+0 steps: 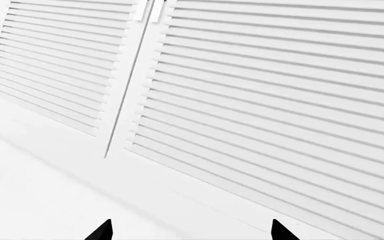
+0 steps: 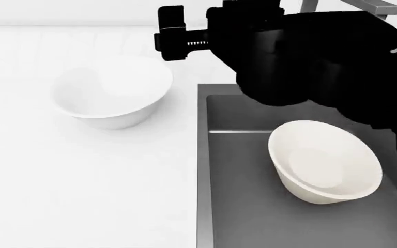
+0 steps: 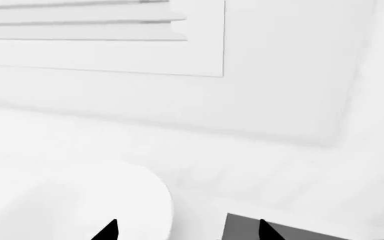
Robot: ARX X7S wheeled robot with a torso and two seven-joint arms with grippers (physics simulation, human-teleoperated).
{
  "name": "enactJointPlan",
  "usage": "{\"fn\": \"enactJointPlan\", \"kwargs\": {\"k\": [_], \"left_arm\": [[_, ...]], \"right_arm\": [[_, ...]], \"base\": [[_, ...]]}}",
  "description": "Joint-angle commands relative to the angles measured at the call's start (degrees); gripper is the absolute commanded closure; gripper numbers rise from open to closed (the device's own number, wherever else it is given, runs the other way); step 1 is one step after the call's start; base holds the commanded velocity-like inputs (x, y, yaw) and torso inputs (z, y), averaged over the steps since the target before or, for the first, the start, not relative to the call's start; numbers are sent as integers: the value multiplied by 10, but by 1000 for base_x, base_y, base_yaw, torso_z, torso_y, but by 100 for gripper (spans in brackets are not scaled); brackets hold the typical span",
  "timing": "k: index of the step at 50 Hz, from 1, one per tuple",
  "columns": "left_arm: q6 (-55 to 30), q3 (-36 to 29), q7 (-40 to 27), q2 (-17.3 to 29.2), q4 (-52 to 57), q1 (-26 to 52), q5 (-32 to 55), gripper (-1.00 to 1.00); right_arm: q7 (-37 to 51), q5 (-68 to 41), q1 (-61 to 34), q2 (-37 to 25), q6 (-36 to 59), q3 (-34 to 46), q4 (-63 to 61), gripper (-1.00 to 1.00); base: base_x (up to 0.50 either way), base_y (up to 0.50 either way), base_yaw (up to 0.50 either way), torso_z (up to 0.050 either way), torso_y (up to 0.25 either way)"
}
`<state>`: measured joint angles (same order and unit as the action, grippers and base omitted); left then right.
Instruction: Stack the bowls in the sink.
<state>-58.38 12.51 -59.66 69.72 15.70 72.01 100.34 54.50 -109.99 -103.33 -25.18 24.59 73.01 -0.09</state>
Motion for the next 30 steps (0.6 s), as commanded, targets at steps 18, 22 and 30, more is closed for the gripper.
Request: {"fn": "enactJointPlan", "kwargs": {"k": [18, 22, 30], "left_arm": [[3, 16, 5, -2, 1, -22, -4, -100], [4, 21, 5, -2, 2, -27, -3, -100], [4, 30, 5, -2, 4, -38, -3, -100]], "right_arm": [[-158, -28, 11, 133, 30, 16, 284, -100], [-174, -30, 16, 149, 32, 18, 305, -100], [-194, -26, 25, 171, 32, 25, 346, -100]], "base": [[0, 0, 0, 0, 0], [0, 0, 0, 0, 0], [0, 0, 0, 0, 0]]}}
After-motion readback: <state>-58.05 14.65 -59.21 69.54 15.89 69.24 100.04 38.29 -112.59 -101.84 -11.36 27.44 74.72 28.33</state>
